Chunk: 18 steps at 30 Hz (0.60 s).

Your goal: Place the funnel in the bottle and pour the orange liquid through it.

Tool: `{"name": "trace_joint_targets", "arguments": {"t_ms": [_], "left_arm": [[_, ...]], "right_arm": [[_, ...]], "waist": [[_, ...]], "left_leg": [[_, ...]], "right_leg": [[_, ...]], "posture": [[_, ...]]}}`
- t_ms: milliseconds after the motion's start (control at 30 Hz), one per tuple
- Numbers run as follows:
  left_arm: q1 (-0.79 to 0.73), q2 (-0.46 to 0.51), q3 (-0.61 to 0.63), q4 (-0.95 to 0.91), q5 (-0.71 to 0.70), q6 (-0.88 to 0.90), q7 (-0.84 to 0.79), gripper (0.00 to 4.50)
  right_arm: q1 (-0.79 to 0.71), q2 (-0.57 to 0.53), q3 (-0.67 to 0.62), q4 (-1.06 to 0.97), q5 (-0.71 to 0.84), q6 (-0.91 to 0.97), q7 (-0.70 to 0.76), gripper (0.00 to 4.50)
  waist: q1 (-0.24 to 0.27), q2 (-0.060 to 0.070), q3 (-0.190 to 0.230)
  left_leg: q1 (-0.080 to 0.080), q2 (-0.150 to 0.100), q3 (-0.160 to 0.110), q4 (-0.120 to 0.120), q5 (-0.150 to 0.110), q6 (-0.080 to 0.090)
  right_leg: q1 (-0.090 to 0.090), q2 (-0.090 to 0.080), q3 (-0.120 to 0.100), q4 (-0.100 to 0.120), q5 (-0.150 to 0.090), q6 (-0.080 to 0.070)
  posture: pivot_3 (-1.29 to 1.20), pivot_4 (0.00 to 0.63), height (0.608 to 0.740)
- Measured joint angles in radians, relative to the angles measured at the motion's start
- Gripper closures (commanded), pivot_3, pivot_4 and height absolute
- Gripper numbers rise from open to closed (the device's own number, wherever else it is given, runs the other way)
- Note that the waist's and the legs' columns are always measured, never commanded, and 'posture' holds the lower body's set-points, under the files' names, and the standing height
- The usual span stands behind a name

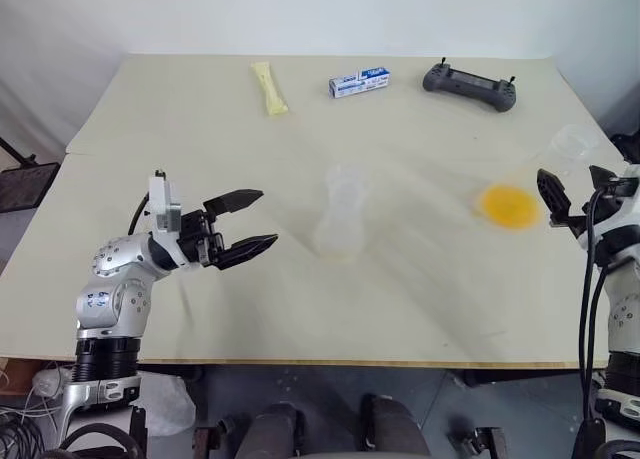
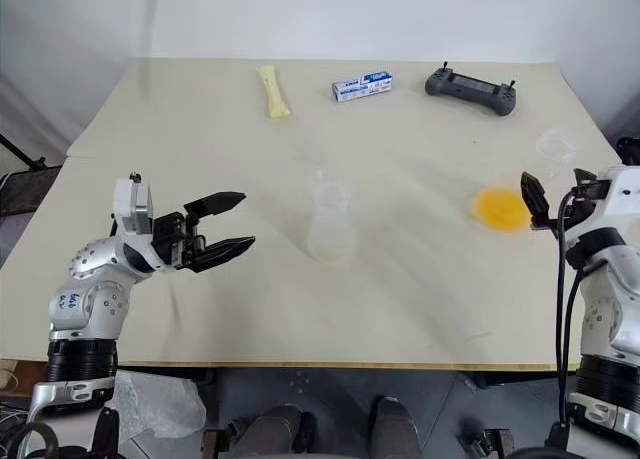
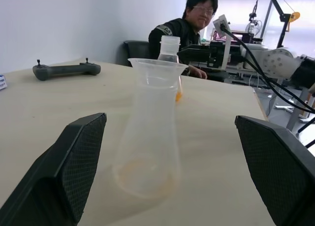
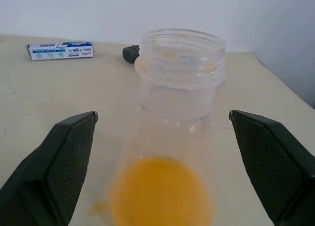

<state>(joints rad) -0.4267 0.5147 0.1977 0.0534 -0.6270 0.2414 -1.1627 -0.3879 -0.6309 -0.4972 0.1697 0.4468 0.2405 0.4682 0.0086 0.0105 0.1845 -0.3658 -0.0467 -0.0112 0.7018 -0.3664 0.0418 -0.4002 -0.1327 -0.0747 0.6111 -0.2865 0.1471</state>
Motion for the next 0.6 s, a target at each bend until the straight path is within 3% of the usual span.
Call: {"name": "trace_joint_targets", "arguments": {"t_ms": [567, 600], "left_arm": [[0.042, 0.017, 0.014, -0.054, -0.019, 0.029, 0.006, 0.05], [0.042, 0.017, 0.017, -0.055, -0.020, 0.030, 0.006, 0.02]], "right_arm": [[-0.254, -0.012, 0.073, 0.385, -0.097, -0.194, 0.055, 0.00], [-0.275, -0.012, 0.077, 0.416, -0.104, -0.201, 0.055, 0.18]], "waist": [[-0.013, 0.001, 0.000], [-0.013, 0.001, 0.000]], "left_leg": [[-0.001, 0.000, 0.000, -0.001, 0.000, 0.000], [-0.001, 0.000, 0.000, -0.001, 0.000, 0.000]], "right_leg": [[-0.001, 0.000, -0.001, -0.001, 0.000, 0.000], [-0.001, 0.000, 0.000, -0.001, 0.000, 0.000]], "posture": [[0.00, 0.150, 0.740], [0.00, 0.150, 0.740]]}}
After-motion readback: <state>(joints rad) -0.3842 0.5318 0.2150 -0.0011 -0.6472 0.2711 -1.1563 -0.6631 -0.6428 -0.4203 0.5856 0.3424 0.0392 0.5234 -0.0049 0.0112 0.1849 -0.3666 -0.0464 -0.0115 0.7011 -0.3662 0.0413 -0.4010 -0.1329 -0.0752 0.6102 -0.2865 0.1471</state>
